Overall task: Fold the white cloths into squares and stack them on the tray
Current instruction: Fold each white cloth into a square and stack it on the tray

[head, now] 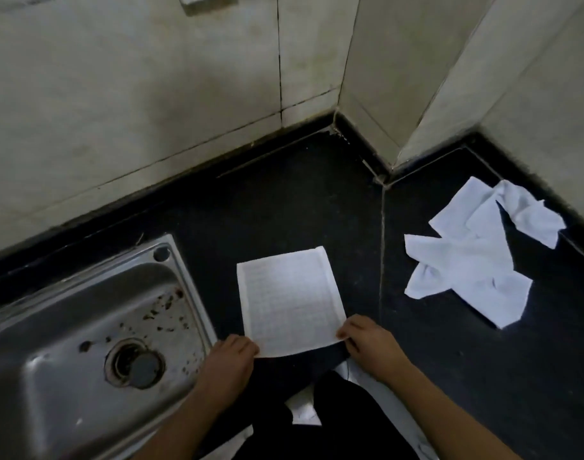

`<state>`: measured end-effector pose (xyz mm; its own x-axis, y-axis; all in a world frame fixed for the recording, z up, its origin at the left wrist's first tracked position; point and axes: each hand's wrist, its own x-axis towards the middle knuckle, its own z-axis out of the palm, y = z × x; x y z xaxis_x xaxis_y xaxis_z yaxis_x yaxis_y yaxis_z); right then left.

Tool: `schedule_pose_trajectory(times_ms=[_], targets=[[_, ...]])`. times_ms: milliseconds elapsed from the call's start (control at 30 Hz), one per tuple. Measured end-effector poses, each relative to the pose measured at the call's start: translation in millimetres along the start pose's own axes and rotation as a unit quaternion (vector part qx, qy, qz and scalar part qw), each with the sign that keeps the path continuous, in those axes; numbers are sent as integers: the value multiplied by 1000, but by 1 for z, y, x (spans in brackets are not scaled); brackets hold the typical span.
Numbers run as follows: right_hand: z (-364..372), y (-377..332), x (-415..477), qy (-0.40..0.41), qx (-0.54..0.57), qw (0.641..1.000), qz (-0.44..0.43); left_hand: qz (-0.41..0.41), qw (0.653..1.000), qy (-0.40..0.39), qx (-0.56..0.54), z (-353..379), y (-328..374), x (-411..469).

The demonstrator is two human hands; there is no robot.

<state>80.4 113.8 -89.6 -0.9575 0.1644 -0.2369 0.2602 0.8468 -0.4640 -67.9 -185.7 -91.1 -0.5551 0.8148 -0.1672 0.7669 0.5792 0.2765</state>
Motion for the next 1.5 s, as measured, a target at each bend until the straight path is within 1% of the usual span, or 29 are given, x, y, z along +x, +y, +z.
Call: schedule_pose_trajectory(times_ms=[67,133,200,333,400,467,533,600,700,800,867,967,1067,1233,1333,1433,1500], targets=[[2,5,-1,2,12,1000,-4,-4,1000,-5,-20,1,0,-2],[-4,6,3,-15,14,1000,-11,-12,999,-11,-44,0,0,-1],[-13,6,6,-42,28,999,9,-26,996,-22,-80,-5,-1,1],[-32,7,23,-82,101,989,63,-87,977,-88,-172,-27,-7,15],[-40,6,36,-82,152,979,104,-144,958,-96,-228,-38,-16,28],[-46,6,54,-49,202,969,136,-222,928,-51,-294,-47,-25,45],[-49,4,75,-4,254,953,164,-292,887,22,-358,-54,-32,62],[-49,1,97,34,296,937,183,-345,849,73,-393,-57,-35,79],[-46,-4,120,83,314,925,198,-378,825,131,-400,-50,-39,96],[-41,-6,136,129,289,930,186,-382,827,162,-379,-43,-40,109],[-35,-3,146,151,254,940,168,-368,833,178,-372,-38,-39,117],[-25,3,154,183,196,955,128,-343,856,212,-323,-25,-41,122],[-15,4,158,231,162,954,104,-318,873,254,-270,-11,-45,122],[-5,4,161,281,156,940,115,-313,859,313,-258,-4,-43,126],[0,4,163,294,142,937,122,-308,863,327,-232,2,-42,128],[1,5,164,294,129,940,116,-316,873,313,-200,5,-42,131],[-2,3,161,282,144,940,123,-319,873,306,-205,5,-41,130]])
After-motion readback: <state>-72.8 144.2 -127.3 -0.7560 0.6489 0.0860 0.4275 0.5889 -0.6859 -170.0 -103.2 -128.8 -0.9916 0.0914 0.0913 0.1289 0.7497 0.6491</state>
